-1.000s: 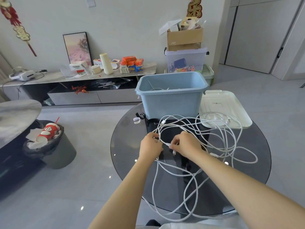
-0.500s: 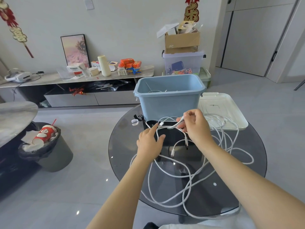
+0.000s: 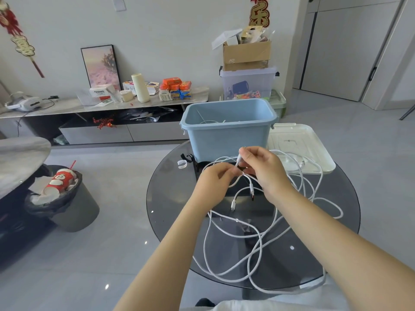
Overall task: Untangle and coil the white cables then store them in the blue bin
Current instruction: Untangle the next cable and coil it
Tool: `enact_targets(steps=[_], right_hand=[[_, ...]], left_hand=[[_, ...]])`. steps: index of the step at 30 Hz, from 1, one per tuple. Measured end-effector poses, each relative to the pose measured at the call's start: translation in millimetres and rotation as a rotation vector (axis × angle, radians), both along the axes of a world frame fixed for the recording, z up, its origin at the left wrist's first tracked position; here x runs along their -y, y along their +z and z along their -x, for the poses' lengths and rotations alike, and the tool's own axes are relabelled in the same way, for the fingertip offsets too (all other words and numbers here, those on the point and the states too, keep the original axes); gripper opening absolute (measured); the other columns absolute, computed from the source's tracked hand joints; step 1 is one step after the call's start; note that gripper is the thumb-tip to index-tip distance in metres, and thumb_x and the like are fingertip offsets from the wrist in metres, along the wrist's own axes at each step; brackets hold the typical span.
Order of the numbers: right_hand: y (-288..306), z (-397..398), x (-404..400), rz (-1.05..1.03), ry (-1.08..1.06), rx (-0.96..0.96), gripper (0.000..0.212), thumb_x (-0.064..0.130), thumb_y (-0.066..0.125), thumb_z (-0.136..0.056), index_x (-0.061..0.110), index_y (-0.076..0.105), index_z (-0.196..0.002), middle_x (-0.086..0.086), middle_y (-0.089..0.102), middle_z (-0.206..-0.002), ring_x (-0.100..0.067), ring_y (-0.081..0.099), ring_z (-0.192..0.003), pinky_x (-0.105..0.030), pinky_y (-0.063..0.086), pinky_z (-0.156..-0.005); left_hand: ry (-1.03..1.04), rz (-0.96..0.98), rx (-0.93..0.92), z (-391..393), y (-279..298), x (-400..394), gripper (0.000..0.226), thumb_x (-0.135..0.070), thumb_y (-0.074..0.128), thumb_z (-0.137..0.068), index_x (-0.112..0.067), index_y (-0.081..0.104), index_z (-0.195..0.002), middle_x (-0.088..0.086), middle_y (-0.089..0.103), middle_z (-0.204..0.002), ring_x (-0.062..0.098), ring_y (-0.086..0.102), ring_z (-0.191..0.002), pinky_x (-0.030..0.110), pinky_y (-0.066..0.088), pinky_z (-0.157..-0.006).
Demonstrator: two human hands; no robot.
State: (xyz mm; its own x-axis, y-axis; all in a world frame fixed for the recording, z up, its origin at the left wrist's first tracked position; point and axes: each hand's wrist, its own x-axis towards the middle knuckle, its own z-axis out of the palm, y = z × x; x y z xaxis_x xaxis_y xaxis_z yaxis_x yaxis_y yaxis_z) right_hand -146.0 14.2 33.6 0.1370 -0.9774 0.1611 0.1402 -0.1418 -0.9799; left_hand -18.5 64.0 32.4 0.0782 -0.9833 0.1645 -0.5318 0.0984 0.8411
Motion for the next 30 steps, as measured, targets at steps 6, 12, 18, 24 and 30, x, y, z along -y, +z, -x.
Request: enact_targets(steps=[6, 12, 18, 24, 30], right_hand=[[-21.0, 6.8, 0.6, -0.012, 0.536, -0.628, 0.062, 0.056, 0.015, -0.096, 0.025, 0.069, -0.102, 0.005, 0.072, -0.089, -0.005, 0.063, -0.092, -0.025, 0.037, -0.093], [-20.2, 30.5, 17.8, 0.048, 0.552, -1.026, 0.049, 0.052, 0.034, -0.097, 0.024, 0.063, -0.068, 0.001, 0.055, -0.074, -0.013, 0.05, -0.071, -0.035, 0.041, -0.085], [-26.5, 45.5, 36.0, 0.269, 0.175, -1.417, 0.038, 0.04, 0.04, -0.097, 0.022, 0.059, -0.07, 0.007, 0.058, -0.075, -0.017, 0.051, -0.089, -0.032, 0.03, -0.084], [-12.9, 19.7, 22.4, 0.201, -0.085, -0.924, 0.032, 0.029, 0.044, -0.098, 0.009, 0.063, -0.082, 0.009, 0.053, -0.062, -0.013, 0.05, -0.063, -0.02, 0.033, -0.054], [1.5, -10.8, -20.3, 0.404, 0.058, -0.737, 0.023, 0.017, 0.044, -0.097, 0.013, 0.067, -0.099, 0.004, 0.065, -0.077, -0.011, 0.057, -0.071, -0.025, 0.042, -0.065]], left_hand=[[0.088, 0.015, -1.074, -11.8, 17.9, 4.7, 0.024, -0.016, 0.037, -0.101, -0.01, 0.054, -0.086, -0.004, 0.04, -0.051, 0.008, 0.038, -0.039, 0.022, 0.042, -0.048], [0.062, -0.134, -1.126, -56.9, 22.8, -7.2, 0.03, -0.03, 0.037, -0.102, -0.014, 0.063, -0.097, -0.009, 0.02, -0.039, 0.003, 0.017, -0.031, 0.015, 0.019, -0.035], [0.033, -0.352, -0.828, -87.1, 23.2, -21.1, 0.028, -0.021, 0.035, -0.101, -0.012, 0.048, -0.078, -0.006, 0.032, -0.042, 0.004, 0.021, -0.029, 0.016, 0.013, -0.034], [0.06, -0.393, -0.512, -46.9, 12.0, -16.5, 0.027, -0.022, 0.037, -0.102, -0.009, 0.052, -0.083, 0.005, 0.07, -0.064, 0.015, 0.065, -0.055, 0.026, 0.049, -0.061], [0.107, -0.34, -1.108, -7.6, 3.0, 2.7, 0.03, -0.022, 0.034, -0.103, -0.007, 0.055, -0.088, 0.007, 0.072, -0.074, 0.019, 0.069, -0.074, 0.035, 0.055, -0.071]])
